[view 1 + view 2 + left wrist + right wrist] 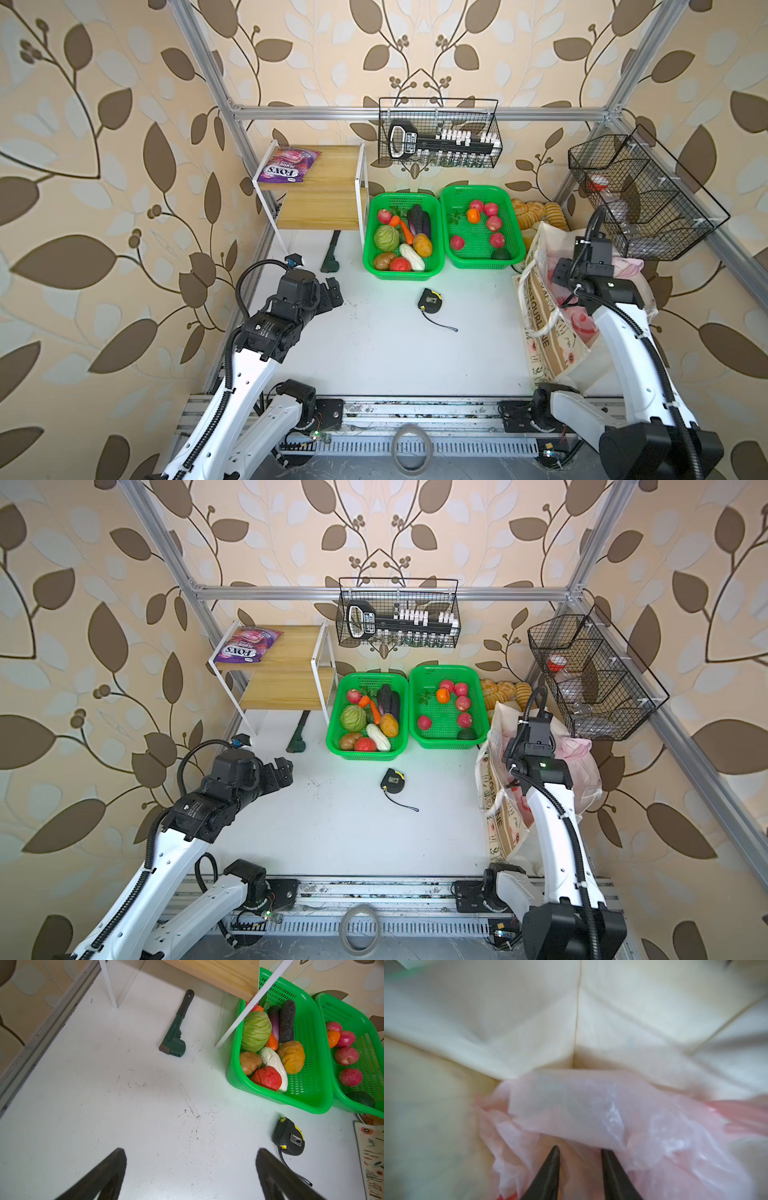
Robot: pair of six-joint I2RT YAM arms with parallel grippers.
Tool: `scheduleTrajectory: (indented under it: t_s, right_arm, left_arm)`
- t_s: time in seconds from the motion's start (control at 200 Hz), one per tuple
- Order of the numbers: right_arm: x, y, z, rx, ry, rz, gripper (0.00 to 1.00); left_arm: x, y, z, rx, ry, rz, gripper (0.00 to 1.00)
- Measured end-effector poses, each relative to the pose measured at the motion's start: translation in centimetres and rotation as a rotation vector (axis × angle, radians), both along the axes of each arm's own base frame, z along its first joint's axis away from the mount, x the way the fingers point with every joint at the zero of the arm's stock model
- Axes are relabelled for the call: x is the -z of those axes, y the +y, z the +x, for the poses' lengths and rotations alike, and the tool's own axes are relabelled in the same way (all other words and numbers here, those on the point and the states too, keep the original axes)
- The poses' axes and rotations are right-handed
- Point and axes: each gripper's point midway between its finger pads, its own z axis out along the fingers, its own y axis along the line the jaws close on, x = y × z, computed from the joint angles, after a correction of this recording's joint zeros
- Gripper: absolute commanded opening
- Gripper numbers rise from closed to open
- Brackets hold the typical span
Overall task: Place the mixed food into the grocery bags and tie them
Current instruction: 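Lower the pink bag into the beige tote with the right gripper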
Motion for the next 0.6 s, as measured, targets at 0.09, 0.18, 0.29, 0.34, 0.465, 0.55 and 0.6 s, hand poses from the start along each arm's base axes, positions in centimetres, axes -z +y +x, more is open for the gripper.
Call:
scheduleTrajectory:
  t_s: [0.09,0.18,0.29,0.34,0.465,0.55,0.6]
  right_arm:
    - [2.7,-0.5,0.2,0.016,0.053,0.000,0.32]
    - [2.9,-1.1,0.6,0.033,0.031,-0.002,0.32]
    - [5.2,-0.6,0.4,0.014,0.072,0.034,0.34]
    - [6.0,-0.3,0.3,0.000,0.091,0.050,0.36]
    - [4.9,0.7,-0.6,-0.029,0.068,0.071,0.45]
    - [2.2,1.2,-1.4,-0.044,0.013,0.068,0.49]
    - [-0.3,1.3,-1.7,-0.047,-0.051,0.061,0.52]
  left_arm:
    - [0.0,-0.1,0.0,0.005,0.001,-0.004,0.99]
    - [0.0,-0.1,0.0,0.005,0.001,-0.003,0.99]
    - [0.0,-0.1,0.0,0.005,0.001,-0.003,0.99]
    - [0.0,-0.1,0.0,0.005,0.002,-0.003,0.99]
    - [0.0,-0.1,0.0,0.005,0.002,-0.003,0.99]
    - [0.0,-0.1,0.0,0.005,0.002,-0.003,0.99]
    - [0.1,-0.1,0.0,0.005,0.003,-0.003,0.99]
